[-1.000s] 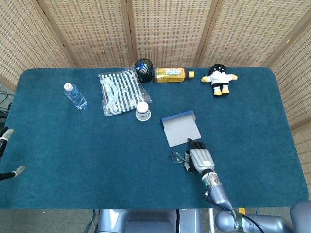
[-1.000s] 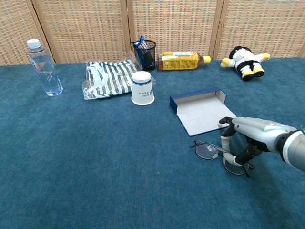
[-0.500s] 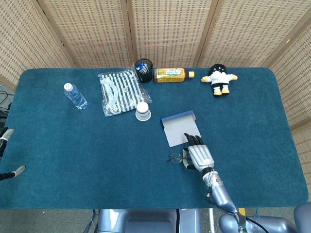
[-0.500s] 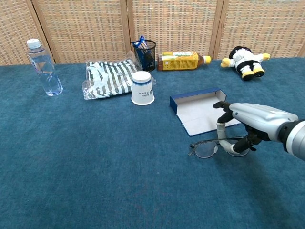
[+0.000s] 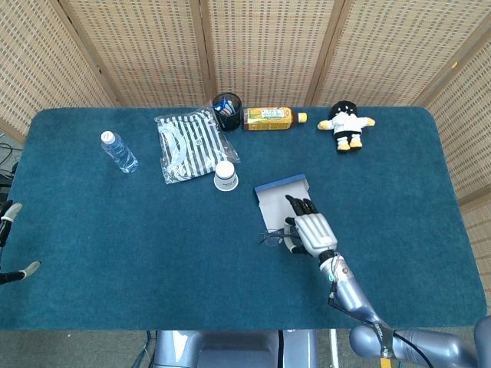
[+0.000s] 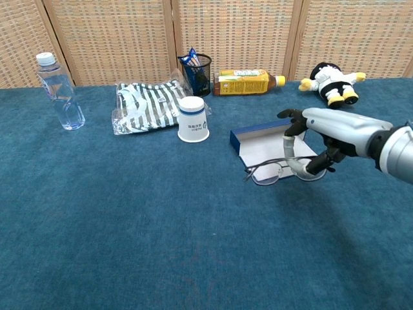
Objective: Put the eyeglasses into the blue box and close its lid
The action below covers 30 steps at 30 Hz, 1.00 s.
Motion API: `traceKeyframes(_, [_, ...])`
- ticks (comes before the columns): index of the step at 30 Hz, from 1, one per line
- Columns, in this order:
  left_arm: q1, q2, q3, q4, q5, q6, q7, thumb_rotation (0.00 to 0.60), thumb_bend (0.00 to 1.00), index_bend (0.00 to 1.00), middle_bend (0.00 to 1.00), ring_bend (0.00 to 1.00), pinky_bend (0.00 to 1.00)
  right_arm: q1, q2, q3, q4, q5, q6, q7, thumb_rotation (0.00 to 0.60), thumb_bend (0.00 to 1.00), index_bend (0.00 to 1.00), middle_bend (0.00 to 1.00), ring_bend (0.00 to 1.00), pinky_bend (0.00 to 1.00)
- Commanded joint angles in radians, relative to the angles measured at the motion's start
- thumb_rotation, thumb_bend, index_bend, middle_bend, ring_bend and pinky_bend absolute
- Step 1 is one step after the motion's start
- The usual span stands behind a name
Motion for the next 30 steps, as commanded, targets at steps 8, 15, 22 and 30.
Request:
traceKeyframes(8, [-0.011,0.0,-0.011,0.007,-0.033,-0.022,-0.004,0.6,0.0,0.0,0.0,0.0,0.0,0.112,0.024,0.074,0.162,0.006,-0.122,0.006,0.6,0.6,0.62,0.0,0.0,0.0])
traceKeyframes(15, [-0.016,0.002,-0.02,0.008,-0.055,-0.031,-0.003,0.6,0.0,0.0,0.0,0.0,0.0,0.181,-0.017,0.068,0.346,-0.009,-0.189,-0.011,0.6,0.6,0.62,0.0,0.0,0.0])
traceKeyframes(22, [-0.029,0.0,-0.027,0.008,-0.083,-0.055,0.006,0.6,0.0,0.0,0.0,0.0,0.0,0.226,-0.071,0.052,0.495,-0.024,-0.251,0.007,0.6,0.6,0.62,0.0,0.0,0.0])
traceKeyframes(30, [-0.037,-0.003,-0.032,0.008,-0.104,-0.068,0.018,0.6,0.0,0.0,0.0,0.0,0.0,0.243,-0.091,0.024,0.556,-0.096,-0.268,0.057,0.6,0.59,0.62,0.0,0.0,0.0])
